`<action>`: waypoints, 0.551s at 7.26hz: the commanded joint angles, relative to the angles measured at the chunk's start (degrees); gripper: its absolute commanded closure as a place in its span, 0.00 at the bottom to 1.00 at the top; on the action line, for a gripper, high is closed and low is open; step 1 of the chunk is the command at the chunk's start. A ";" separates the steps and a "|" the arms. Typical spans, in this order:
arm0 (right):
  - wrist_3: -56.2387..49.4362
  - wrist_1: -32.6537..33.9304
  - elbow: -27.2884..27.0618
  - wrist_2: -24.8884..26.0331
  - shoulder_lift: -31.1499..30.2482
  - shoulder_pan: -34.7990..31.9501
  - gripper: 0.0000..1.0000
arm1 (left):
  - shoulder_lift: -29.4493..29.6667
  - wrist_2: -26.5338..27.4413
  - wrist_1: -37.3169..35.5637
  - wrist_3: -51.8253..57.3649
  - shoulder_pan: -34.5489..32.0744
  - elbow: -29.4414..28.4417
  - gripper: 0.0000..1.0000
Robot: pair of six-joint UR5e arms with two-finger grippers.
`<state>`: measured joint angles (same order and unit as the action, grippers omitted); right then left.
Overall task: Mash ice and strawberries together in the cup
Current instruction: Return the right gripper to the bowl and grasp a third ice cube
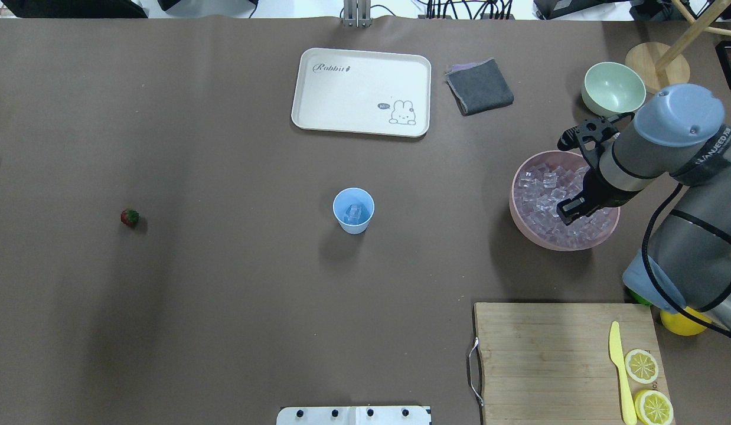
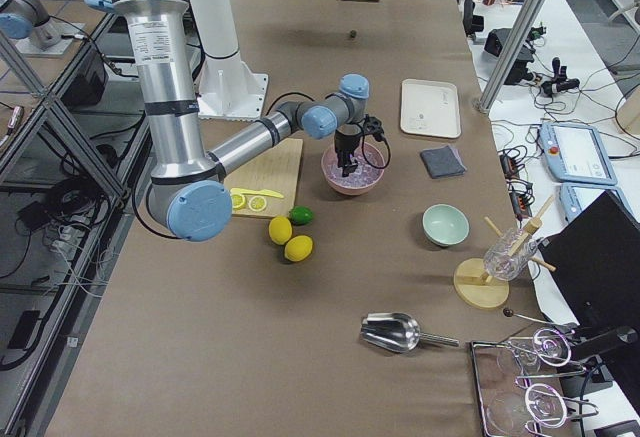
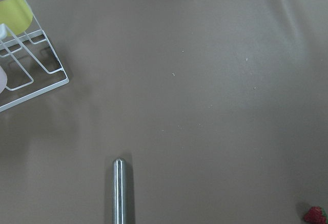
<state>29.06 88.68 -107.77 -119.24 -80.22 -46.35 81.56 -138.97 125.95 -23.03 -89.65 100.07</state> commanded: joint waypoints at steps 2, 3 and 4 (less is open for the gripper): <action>1.35 0.00 -0.25 -0.56 -0.38 0.21 0.52 | 0.00 0.01 0.00 -0.09 0.00 0.30 0.01; 1.35 0.09 -0.07 -0.73 -0.38 0.47 0.55 | 0.00 0.01 0.00 -0.09 0.00 0.21 0.01; 1.35 0.09 0.02 -0.91 -0.47 0.65 0.55 | 0.00 0.10 0.00 0.00 0.00 0.21 0.01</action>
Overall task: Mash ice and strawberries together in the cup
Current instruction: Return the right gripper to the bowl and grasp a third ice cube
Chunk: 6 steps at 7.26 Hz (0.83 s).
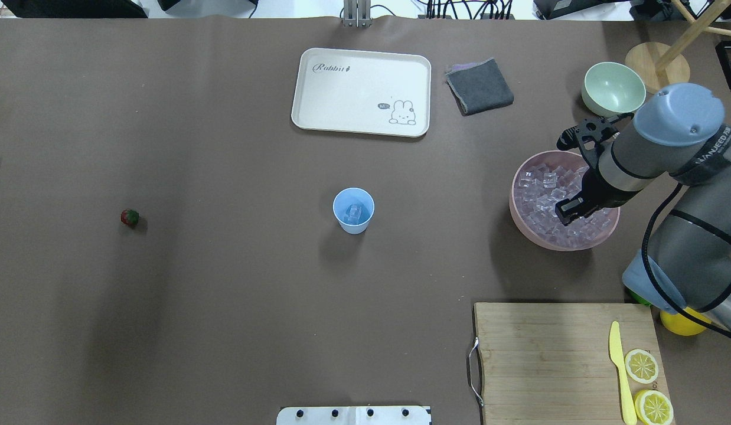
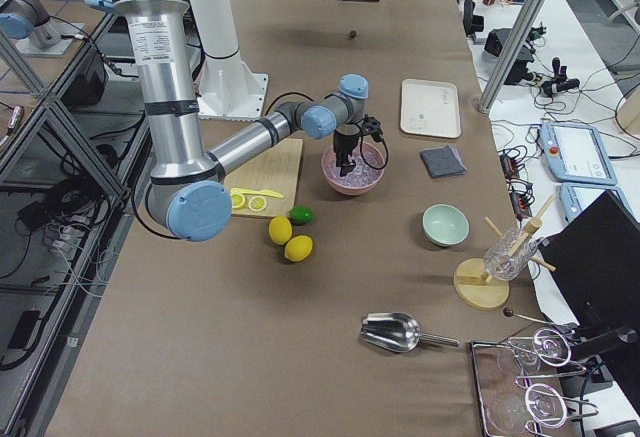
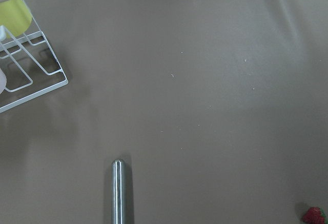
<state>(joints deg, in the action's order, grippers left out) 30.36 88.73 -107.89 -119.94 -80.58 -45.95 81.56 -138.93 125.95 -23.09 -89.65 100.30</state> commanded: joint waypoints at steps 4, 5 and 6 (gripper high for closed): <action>0.05 0.04 0.22 0.05 -0.37 1.12 0.69 | -0.09 0.07 0.00 0.07 0.00 0.33 0.01; 0.05 -0.05 0.31 0.14 -0.55 1.30 0.73 | -0.09 0.07 0.09 0.07 0.00 0.33 0.01; 0.05 -0.05 -0.04 -0.20 -0.29 1.21 0.74 | -0.09 0.07 0.09 0.07 0.00 0.33 0.01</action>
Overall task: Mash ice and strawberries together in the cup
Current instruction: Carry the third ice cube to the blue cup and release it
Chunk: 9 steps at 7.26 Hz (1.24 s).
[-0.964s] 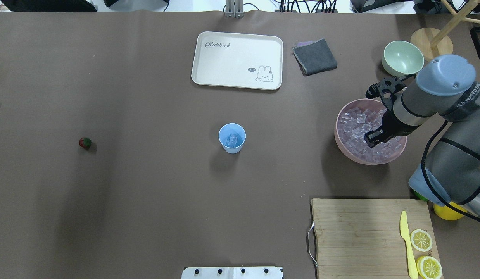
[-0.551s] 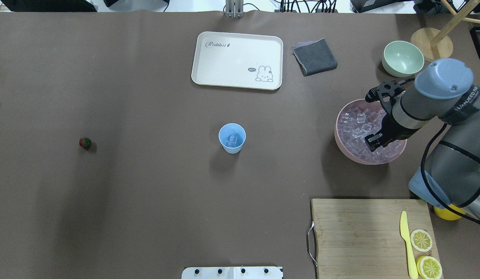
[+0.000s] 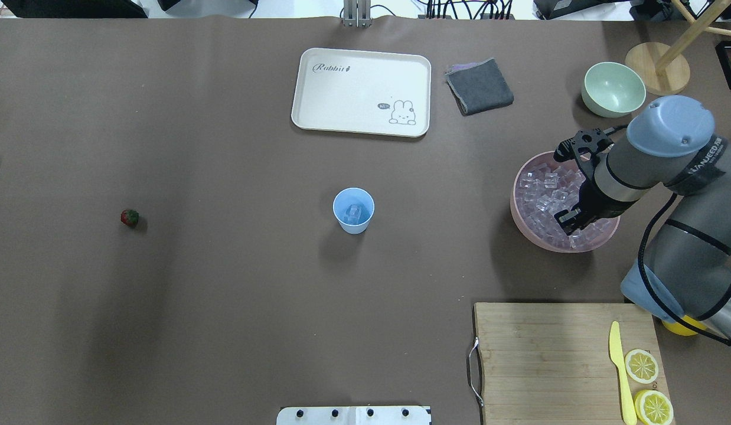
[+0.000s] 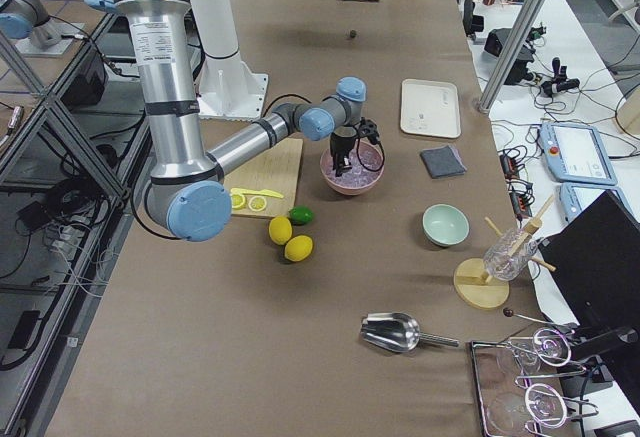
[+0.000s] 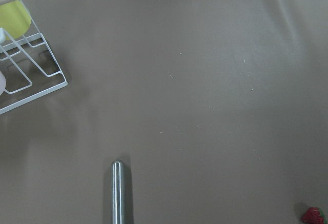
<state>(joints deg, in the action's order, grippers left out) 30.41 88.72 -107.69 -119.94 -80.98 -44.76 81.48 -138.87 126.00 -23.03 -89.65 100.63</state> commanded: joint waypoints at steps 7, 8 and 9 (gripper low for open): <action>16.99 9.46 2.91 -1.10 23.81 2.12 0.75 | 0.08 -0.62 -0.14 0.00 0.09 -0.08 0.01; 20.70 9.28 5.36 0.83 28.37 4.14 0.75 | 0.17 -0.62 -0.23 0.00 0.26 -0.17 0.01; 24.31 8.93 8.26 3.28 32.77 6.07 0.75 | 0.17 -0.62 -0.32 0.00 0.44 -0.17 0.01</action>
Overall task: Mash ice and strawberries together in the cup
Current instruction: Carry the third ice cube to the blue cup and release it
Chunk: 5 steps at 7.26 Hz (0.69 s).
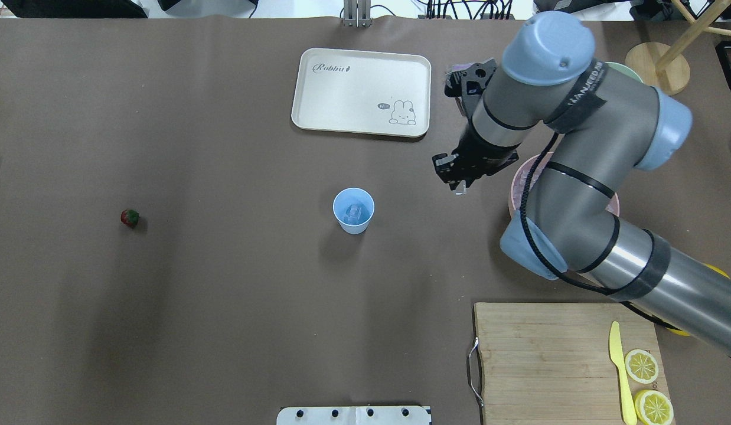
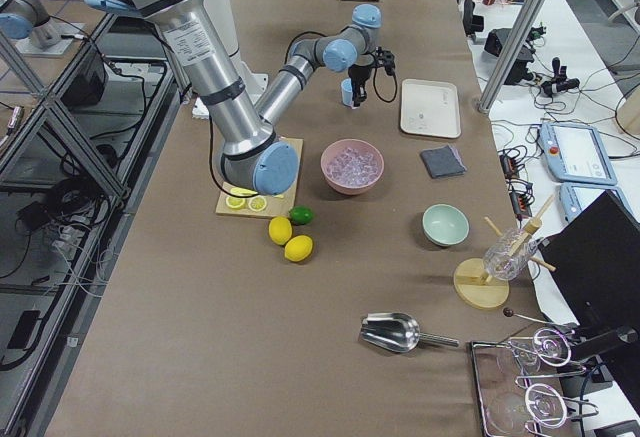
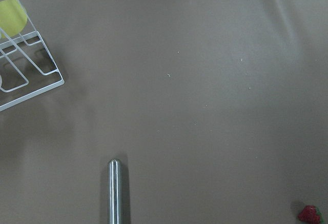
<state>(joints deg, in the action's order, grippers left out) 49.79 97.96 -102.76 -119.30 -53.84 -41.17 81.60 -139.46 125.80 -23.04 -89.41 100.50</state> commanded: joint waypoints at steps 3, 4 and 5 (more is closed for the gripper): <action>11.81 -0.49 6.58 8.79 12.32 8.10 0.74 | -0.04 0.07 -0.03 0.01 0.37 -0.38 0.01; 12.43 -4.67 10.52 10.38 13.31 9.60 0.74 | -0.13 -0.02 -0.03 -0.08 0.37 0.13 0.01; 13.40 -10.10 13.52 11.71 12.88 10.32 0.74 | -0.39 -0.63 0.15 -0.08 0.37 0.75 0.01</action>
<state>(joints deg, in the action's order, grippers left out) 61.93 93.28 -93.11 -109.56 -41.40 -32.23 81.43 -139.62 125.82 -23.09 -89.04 100.67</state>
